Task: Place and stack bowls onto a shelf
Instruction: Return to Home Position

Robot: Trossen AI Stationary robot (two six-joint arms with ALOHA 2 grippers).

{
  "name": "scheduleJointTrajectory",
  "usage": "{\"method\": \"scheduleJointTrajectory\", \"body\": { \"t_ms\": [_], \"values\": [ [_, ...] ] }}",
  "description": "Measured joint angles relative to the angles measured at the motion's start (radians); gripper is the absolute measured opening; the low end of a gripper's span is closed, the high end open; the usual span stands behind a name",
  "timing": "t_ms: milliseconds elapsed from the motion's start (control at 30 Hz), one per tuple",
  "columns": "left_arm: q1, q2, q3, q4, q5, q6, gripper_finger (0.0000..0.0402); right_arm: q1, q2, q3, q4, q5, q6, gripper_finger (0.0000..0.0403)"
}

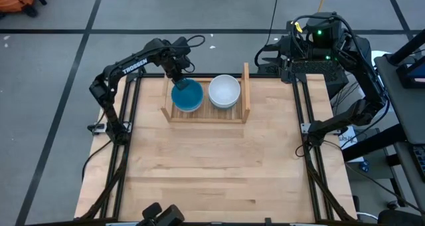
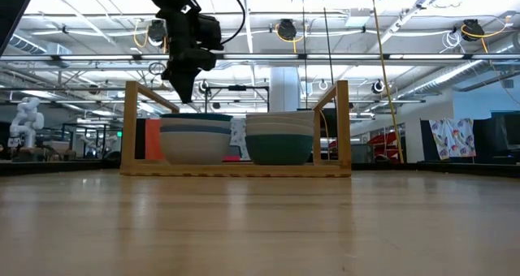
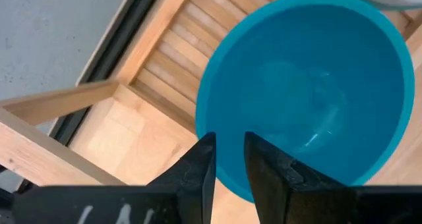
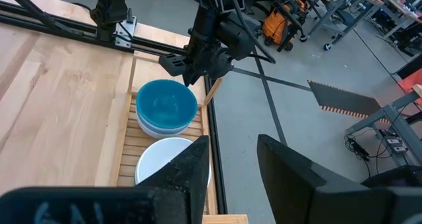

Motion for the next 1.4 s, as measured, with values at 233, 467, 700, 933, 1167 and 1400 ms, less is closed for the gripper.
{"method": "scheduleJointTrajectory", "body": {
  "t_ms": [233, 467, 700, 933, 1167, 1400],
  "values": [
    [-0.024, -0.009, 0.109, -0.101, 0.016, -0.027, 0.0087, 0.000, -0.007, 0.000, 0.009, 0.002, -0.108, 0.0123],
    [-0.098, -0.009, 0.398, -0.148, 0.023, 0.001, 0.0087, 0.000, -0.045, 0.000, 0.058, 0.004, -0.146, 0.0123],
    [-0.174, -0.009, 0.649, -0.108, 0.022, 0.069, 0.0088, 0.000, -0.095, 0.000, 0.060, 0.003, -0.105, 0.0123],
    [-0.247, -0.120, 0.636, -0.012, 0.017, 0.144, 0.0088, 0.000, -0.135, 0.000, 0.059, 0.001, 0.022, 0.0123],
    [-0.292, -0.238, 0.636, -0.009, 0.018, 0.127, 0.0088, 0.000, -0.178, 0.000, 0.058, 0.001, 0.134, 0.0123],
    [-0.324, -0.327, 0.636, -0.028, 0.018, 0.058, 0.0088, 0.000, -0.230, 0.000, 0.055, 0.001, 0.228, 0.0123]
  ]
}}
